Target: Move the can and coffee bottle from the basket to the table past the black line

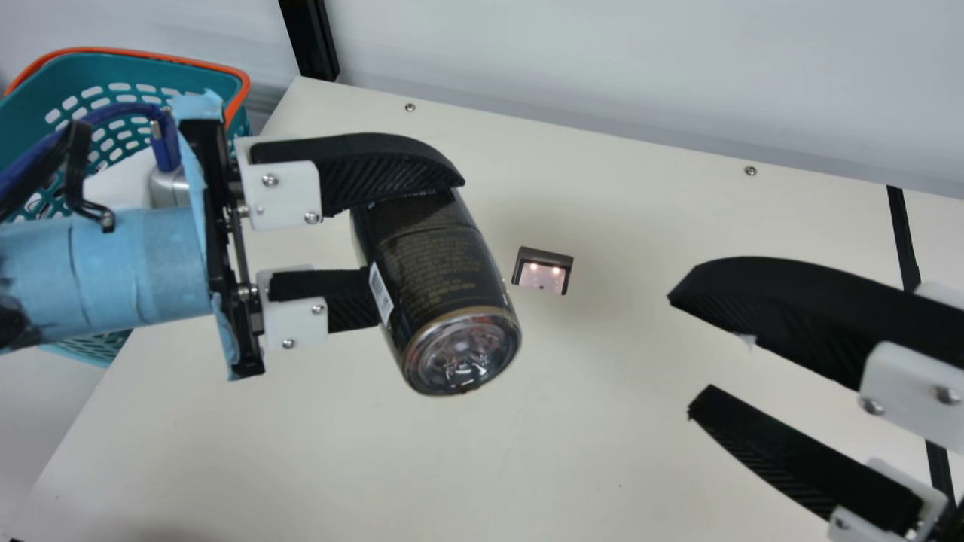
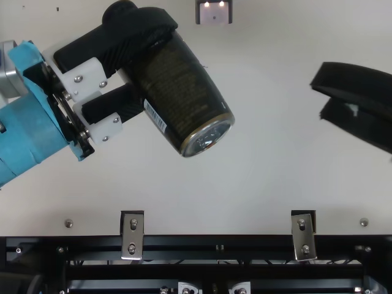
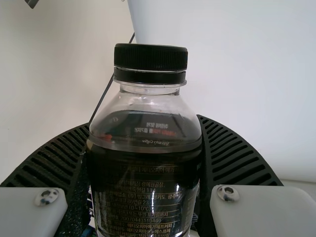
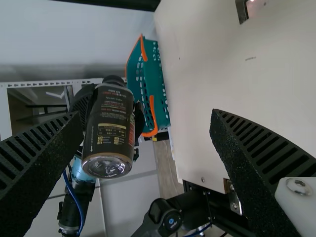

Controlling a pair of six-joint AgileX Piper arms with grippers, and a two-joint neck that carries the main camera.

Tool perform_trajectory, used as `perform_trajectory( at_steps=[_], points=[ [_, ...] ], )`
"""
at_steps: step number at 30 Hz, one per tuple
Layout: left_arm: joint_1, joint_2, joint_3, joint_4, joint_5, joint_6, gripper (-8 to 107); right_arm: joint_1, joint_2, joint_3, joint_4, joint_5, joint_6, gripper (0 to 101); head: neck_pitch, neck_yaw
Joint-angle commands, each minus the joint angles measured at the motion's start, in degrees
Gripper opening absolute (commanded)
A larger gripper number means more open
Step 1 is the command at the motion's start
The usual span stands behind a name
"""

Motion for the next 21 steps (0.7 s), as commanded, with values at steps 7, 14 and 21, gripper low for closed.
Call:
perform_trajectory(
  at_steps=[7, 14, 21],
  points=[
    [0.0, 0.0, 0.0, 0.0, 0.0, 0.0, 10, 7.0, 1.1, 0.1, 0.6, -3.8, 2.7, 101, -0.2, -0.6],
    [0.0, 0.0, 0.0, 0.0, 0.0, 0.0, 10, 9.6, 1.1, 0.0, -0.2, -5.7, 2.7, 101, -0.2, -0.6],
    [0.0, 0.0, 0.0, 0.0, 0.0, 0.0, 10, 10.0, 2.1, 0.8, 2.2, -5.1, 2.6, 101, -0.2, -0.6]
  ],
)
